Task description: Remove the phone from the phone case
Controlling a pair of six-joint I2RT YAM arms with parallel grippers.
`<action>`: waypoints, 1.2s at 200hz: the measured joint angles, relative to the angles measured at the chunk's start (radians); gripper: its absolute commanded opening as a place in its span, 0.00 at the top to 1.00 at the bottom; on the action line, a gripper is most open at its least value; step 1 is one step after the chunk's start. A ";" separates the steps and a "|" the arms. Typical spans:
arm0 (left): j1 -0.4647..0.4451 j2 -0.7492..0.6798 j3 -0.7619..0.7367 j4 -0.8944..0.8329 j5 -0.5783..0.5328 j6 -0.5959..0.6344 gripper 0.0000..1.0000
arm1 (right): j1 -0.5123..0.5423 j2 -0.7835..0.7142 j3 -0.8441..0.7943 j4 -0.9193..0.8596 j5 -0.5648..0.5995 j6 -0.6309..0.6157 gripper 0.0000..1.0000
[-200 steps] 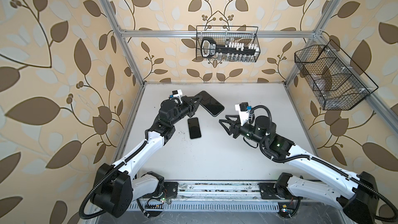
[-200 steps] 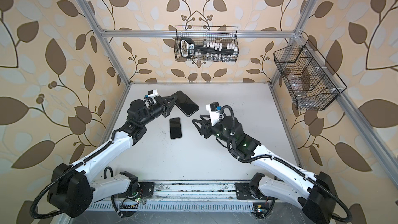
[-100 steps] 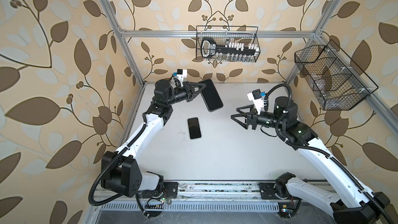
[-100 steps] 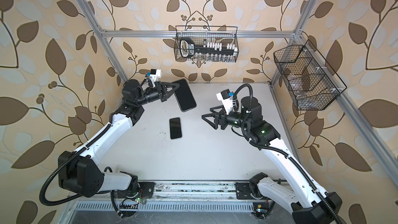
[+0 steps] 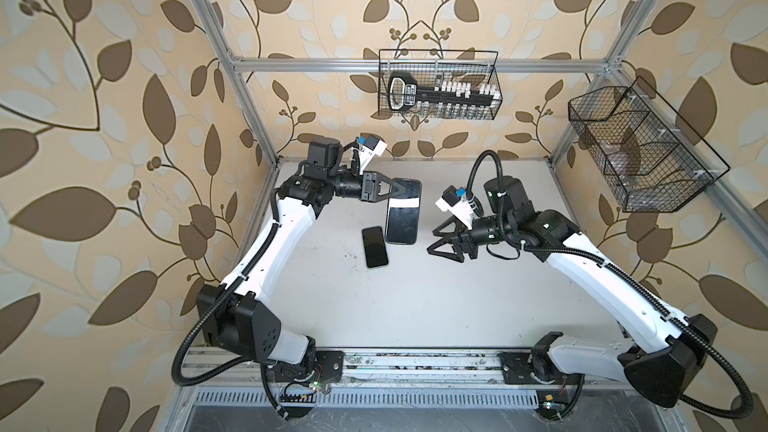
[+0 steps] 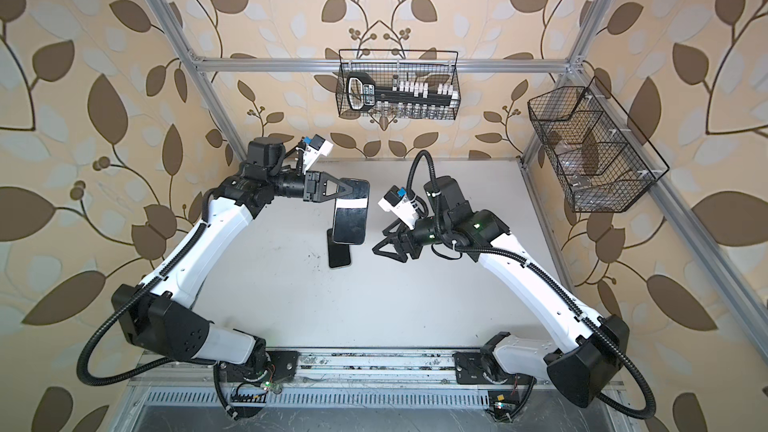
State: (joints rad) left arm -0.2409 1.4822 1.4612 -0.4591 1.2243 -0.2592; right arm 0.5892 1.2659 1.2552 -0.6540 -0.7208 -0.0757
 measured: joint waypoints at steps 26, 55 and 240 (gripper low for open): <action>0.000 0.064 0.000 -0.045 0.020 0.039 1.00 | 0.042 0.024 0.005 -0.006 0.019 -0.027 0.33; 0.000 0.067 -0.001 -0.053 0.041 0.056 1.00 | 0.060 0.057 0.014 -0.013 0.081 -0.039 0.35; -0.015 0.016 -0.042 -0.015 0.112 0.057 1.00 | 0.109 0.187 0.131 -0.052 0.038 -0.101 0.51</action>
State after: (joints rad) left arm -0.2562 1.4982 1.4197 -0.4740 1.3365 -0.2020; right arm 0.6979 1.4532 1.3865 -0.7059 -0.6827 -0.1768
